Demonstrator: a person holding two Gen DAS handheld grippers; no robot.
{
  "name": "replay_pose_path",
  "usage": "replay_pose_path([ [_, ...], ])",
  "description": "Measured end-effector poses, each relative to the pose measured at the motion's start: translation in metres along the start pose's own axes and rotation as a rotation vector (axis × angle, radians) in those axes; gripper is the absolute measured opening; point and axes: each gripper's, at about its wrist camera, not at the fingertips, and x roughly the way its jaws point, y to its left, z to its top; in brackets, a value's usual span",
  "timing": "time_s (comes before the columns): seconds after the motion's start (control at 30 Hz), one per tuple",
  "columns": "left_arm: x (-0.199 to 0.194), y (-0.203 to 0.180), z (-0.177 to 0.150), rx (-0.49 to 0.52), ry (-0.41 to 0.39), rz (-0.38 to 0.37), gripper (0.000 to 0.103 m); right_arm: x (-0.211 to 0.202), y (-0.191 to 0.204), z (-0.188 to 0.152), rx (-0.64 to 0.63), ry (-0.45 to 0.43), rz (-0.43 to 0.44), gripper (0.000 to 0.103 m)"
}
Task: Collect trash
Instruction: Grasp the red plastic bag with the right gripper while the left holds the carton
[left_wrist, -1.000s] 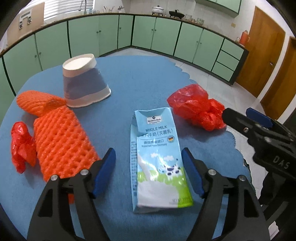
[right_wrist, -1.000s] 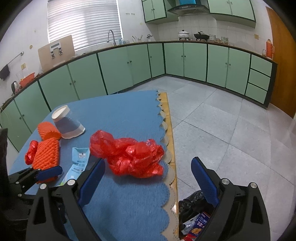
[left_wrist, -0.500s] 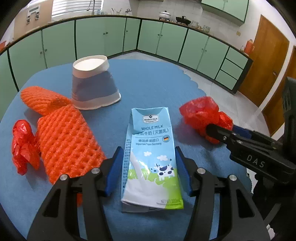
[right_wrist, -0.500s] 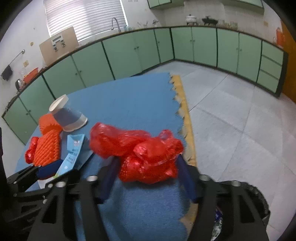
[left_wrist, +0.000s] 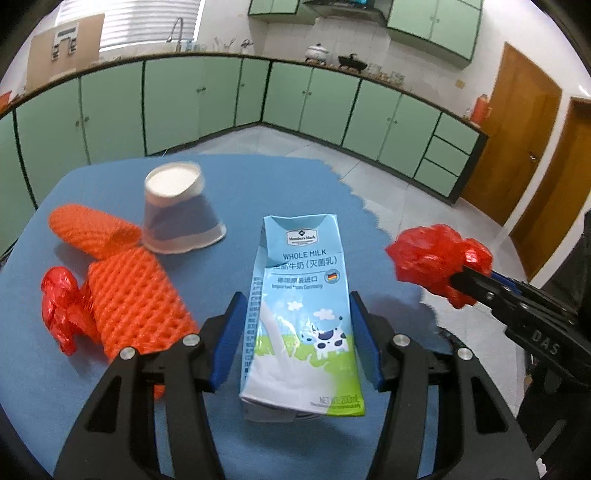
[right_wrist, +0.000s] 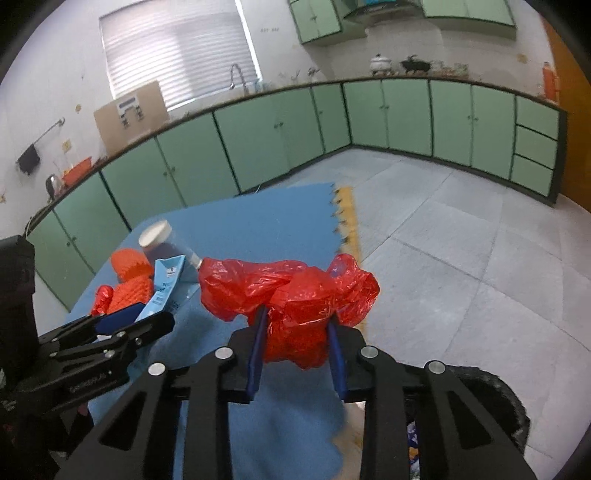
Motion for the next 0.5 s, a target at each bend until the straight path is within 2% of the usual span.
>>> replay_pose_path([
  [0.23, -0.017, -0.056, -0.007, 0.080, -0.025, -0.080, 0.053, -0.059, -0.040, -0.025, 0.049, -0.033, -0.113, 0.030],
  [0.5, -0.016, -0.135, -0.034, 0.173, 0.003, -0.204, 0.053, -0.103, -0.089, -0.062, 0.079, -0.021, -0.265, 0.030],
])
